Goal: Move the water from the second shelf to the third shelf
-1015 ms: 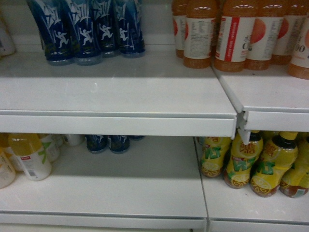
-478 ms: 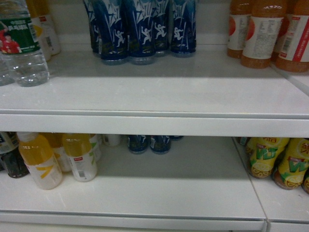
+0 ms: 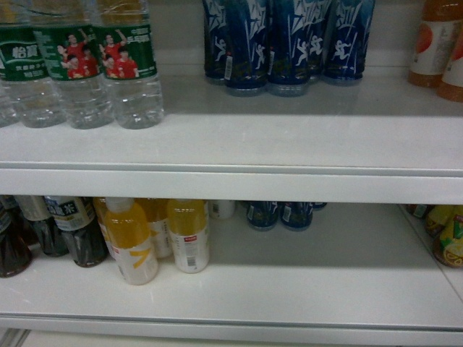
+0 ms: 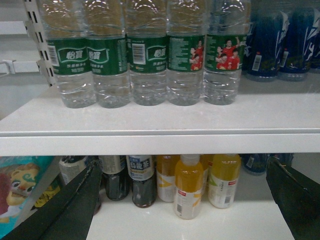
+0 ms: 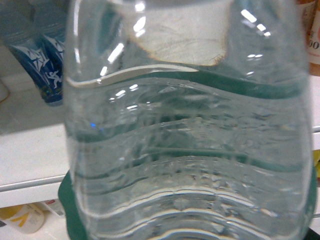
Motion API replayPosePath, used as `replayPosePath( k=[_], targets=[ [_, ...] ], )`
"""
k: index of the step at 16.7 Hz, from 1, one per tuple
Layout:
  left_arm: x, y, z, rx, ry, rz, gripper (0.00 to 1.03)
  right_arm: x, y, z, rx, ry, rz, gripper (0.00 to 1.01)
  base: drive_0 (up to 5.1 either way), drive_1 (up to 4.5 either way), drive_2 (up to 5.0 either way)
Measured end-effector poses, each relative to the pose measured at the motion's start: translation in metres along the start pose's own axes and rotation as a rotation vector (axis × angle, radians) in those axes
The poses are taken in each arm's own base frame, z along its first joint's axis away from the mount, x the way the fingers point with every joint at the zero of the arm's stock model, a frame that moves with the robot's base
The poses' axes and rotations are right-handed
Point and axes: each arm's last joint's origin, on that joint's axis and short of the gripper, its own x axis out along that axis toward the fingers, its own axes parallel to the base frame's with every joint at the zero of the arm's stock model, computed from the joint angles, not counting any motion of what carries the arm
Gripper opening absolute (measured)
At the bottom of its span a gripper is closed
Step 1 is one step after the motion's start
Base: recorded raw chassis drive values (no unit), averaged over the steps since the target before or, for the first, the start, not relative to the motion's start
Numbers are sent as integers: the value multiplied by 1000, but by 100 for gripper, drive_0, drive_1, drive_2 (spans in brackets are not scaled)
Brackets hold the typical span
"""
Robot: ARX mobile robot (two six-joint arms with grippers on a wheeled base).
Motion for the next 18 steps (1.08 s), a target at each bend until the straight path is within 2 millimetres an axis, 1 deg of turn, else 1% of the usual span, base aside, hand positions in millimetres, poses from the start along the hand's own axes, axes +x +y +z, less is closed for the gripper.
replayPosePath(
  k=[18],
  targets=[
    [0, 0, 0, 0, 0, 0, 98, 0, 0, 0, 0, 1, 0, 43, -426, 188, 188]
  ],
)
